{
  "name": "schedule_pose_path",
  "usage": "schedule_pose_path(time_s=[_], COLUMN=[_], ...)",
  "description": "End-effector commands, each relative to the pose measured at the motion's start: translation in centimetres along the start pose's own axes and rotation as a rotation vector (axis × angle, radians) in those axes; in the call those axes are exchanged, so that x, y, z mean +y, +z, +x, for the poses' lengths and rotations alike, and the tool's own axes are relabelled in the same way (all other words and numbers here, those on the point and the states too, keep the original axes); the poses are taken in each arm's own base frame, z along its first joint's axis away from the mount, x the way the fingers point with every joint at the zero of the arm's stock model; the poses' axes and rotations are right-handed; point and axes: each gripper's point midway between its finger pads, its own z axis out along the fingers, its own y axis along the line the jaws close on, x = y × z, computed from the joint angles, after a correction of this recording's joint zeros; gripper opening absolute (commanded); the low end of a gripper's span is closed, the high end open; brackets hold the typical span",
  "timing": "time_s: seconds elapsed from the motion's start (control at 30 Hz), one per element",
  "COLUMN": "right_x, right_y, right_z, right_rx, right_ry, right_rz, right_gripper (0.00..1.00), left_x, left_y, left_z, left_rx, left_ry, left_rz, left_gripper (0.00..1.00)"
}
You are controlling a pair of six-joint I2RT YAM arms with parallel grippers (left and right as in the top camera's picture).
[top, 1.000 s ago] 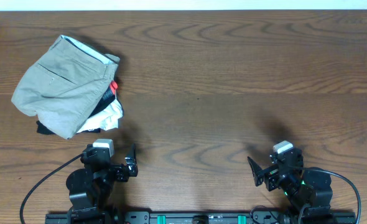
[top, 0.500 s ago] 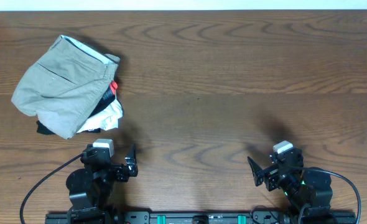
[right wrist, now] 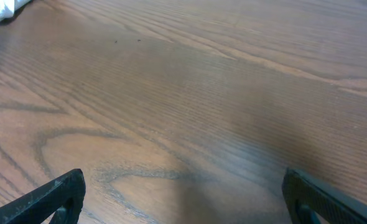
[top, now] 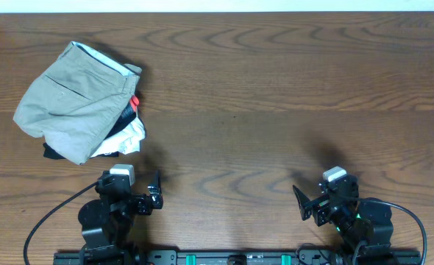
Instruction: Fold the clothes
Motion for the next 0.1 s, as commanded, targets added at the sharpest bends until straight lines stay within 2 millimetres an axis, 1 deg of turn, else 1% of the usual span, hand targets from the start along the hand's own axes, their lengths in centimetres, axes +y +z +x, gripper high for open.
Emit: schedule_pose_path(time_s=[0.0,0.07], right_x=[-0.13,-0.13], right_y=[-0.02,-0.02], right_z=[-0.03,-0.03], right_rx=[-0.006,-0.006], right_ry=[-0.009,-0.009], right_rz=[0.005,0.005], right_gripper=[0.99,0.99], left_x=[-0.14,-0.14], left_y=[0.26,0.26], left_z=[0.47,0.47], left_rx=[0.005,0.006], left_ry=[0.009,0.009], left_rz=[0.013,0.013], left_gripper=[0.98,0.98])
